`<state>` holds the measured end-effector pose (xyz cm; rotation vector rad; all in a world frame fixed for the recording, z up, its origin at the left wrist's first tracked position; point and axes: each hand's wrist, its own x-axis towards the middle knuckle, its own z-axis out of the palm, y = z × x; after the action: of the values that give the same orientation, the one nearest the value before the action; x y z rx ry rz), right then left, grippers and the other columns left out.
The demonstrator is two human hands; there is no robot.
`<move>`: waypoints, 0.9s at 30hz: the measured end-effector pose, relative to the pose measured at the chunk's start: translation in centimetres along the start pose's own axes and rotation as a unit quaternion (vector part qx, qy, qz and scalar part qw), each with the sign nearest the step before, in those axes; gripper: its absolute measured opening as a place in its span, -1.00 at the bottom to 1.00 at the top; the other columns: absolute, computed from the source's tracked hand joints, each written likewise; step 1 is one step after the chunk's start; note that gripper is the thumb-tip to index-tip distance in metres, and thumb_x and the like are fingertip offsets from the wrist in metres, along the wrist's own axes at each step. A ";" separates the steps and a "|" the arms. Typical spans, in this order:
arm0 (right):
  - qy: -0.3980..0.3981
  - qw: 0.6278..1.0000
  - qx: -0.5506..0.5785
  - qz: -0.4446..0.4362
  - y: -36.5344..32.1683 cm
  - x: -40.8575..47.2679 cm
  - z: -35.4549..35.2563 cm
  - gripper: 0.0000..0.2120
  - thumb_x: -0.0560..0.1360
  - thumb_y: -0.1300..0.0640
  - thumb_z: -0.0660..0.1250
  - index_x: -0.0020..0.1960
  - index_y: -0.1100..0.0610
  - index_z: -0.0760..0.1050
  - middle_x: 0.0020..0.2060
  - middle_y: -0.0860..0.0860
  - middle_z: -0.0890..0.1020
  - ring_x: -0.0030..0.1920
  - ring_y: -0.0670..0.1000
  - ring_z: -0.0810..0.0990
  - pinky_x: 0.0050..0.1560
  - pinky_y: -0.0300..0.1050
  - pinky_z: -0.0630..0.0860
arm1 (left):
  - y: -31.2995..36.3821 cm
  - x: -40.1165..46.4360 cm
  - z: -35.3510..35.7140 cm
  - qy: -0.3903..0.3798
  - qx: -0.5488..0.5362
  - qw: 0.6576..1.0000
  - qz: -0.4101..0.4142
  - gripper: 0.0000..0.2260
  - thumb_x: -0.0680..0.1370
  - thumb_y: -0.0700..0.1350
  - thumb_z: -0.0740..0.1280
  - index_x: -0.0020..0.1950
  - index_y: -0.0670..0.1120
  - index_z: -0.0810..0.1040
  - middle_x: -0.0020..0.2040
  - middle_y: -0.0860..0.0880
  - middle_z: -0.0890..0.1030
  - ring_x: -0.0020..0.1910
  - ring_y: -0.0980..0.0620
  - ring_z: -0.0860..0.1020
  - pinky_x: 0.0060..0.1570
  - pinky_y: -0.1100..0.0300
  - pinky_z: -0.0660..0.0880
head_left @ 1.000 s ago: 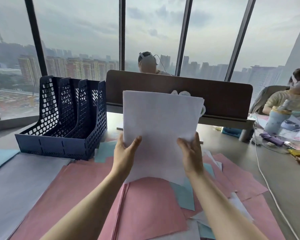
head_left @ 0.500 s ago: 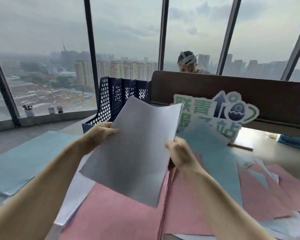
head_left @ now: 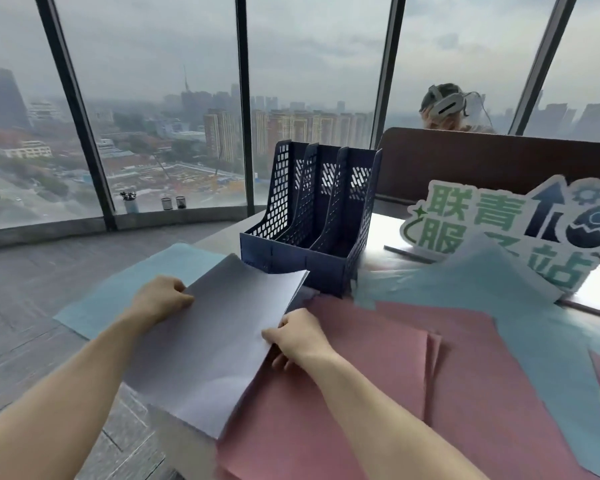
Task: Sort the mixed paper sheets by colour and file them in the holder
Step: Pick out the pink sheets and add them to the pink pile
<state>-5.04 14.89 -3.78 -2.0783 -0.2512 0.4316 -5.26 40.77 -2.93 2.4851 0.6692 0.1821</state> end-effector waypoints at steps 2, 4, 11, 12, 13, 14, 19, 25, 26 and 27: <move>0.032 0.996 -0.079 -0.005 0.4 0.4 0.2 -0.78 0.40 0.15 0.33 -0.40 0.15 0.44 -0.50 0.08 0.59 -0.59 0.00 0.53 -0.55 -0.26 0.42 | -0.3 0.4 0.6 0.001 0.049 0.999 0.003 -0.95 0.39 -0.13 0.43 -0.26 -0.06 0.59 -0.17 -0.10 0.65 -0.18 -0.06 0.56 -0.25 0.20 0.40; 0.043 0.991 -0.129 -0.007 0.7 0.6 0.2 -0.75 0.40 0.08 0.37 -0.41 0.14 0.44 -0.61 0.00 0.52 -0.64 -0.06 0.48 -0.54 -0.30 0.39 | -0.2 0.6 1.1 -0.001 0.096 0.995 0.000 -0.84 0.40 -0.11 0.43 -0.04 -0.08 0.63 0.02 -0.11 0.65 -0.02 -0.10 0.57 -0.10 0.17 0.47; 0.145 0.987 -0.040 -0.063 1.3 -1.0 -3.6 -0.72 0.50 0.04 0.32 -0.34 0.15 0.44 -0.46 0.08 0.61 -0.61 -0.04 0.48 -0.46 -0.15 0.48 | 5.3 -1.8 3.8 0.042 0.144 0.987 0.064 -0.62 0.51 -0.10 0.32 0.34 -0.01 0.50 0.26 -0.10 0.53 0.25 -0.13 0.48 0.19 0.05 0.43; 0.165 0.984 -0.037 -0.055 1.9 -1.2 -5.3 -0.73 0.50 0.04 0.31 -0.33 0.15 0.46 -0.46 0.06 0.62 -0.59 -0.02 0.49 -0.42 -0.12 0.52 | 6.9 -2.5 4.6 0.023 0.112 0.988 0.099 -0.64 0.51 -0.09 0.33 0.32 -0.02 0.52 0.22 -0.10 0.57 0.21 -0.11 0.51 0.17 0.08 0.44; 0.182 0.981 -0.053 -0.041 2.6 -1.5 -7.3 -0.75 0.49 0.03 0.30 -0.31 0.13 0.48 -0.44 0.04 0.64 -0.54 0.00 0.53 -0.35 -0.09 0.56 | 8.7 -3.3 5.7 0.005 0.076 0.988 0.135 -0.67 0.51 -0.10 0.35 0.28 -0.04 0.56 0.14 -0.09 0.61 0.13 -0.09 0.54 0.12 0.10 0.46; 0.196 0.977 -0.085 -0.020 3.8 -1.9 -9.5 -0.78 0.47 0.00 0.30 -0.27 0.11 0.50 -0.40 0.03 0.66 -0.47 0.03 0.59 -0.25 -0.06 0.60 | 10.5 -4.3 6.8 -0.011 0.040 0.985 0.170 -0.70 0.50 -0.10 0.36 0.23 -0.05 0.60 0.05 -0.07 0.64 0.04 -0.06 0.56 0.06 0.13 0.48; 0.282 0.908 -0.265 0.158 10.9 -5.9 -19.7 -0.62 0.45 -0.14 0.35 0.20 0.01 0.54 0.13 0.05 0.63 0.15 0.13 0.60 0.07 -0.09 0.48 | 19.5 -10.3 13.2 -0.107 -0.023 0.943 0.315 -0.75 0.49 -0.01 0.39 0.16 0.04 0.63 -0.05 0.06 0.63 -0.09 0.06 0.57 0.01 0.18 0.53; 0.264 0.894 -0.247 0.266 14.6 -9.3 -24.9 -0.69 0.38 -0.08 0.40 -0.02 0.13 0.55 -0.08 0.09 0.62 0.03 0.13 0.64 -0.13 -0.16 0.44 | 26.4 -15.5 19.2 -0.158 0.051 0.903 0.397 -0.55 0.42 0.13 0.45 0.30 0.14 0.51 0.15 0.03 0.48 0.14 0.01 0.49 0.14 0.11 0.48; 0.257 0.901 -0.225 0.267 14.7 -9.2 -25.1 -0.74 0.35 -0.06 0.42 -0.14 0.12 0.52 -0.17 0.07 0.61 -0.04 0.12 0.66 -0.17 -0.17 0.44 | 26.8 -15.9 19.8 -0.156 0.073 0.902 0.395 -0.52 0.42 0.11 0.45 0.33 0.15 0.48 0.17 0.01 0.46 0.18 -0.02 0.46 0.16 0.10 0.48; 0.251 0.909 -0.204 0.265 14.7 -8.9 -25.2 -0.74 0.33 -0.05 0.43 -0.21 0.11 0.48 -0.24 0.05 0.61 -0.10 0.11 0.66 -0.19 -0.17 0.45 | 27.1 -16.1 20.3 -0.153 0.085 0.905 0.388 -0.53 0.43 0.09 0.43 0.34 0.14 0.47 0.18 -0.01 0.45 0.21 -0.04 0.45 0.17 0.10 0.47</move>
<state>-3.02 -15.53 -2.67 -2.5803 0.5919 0.1461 -2.39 3.46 -4.93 2.7293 -0.4810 0.0173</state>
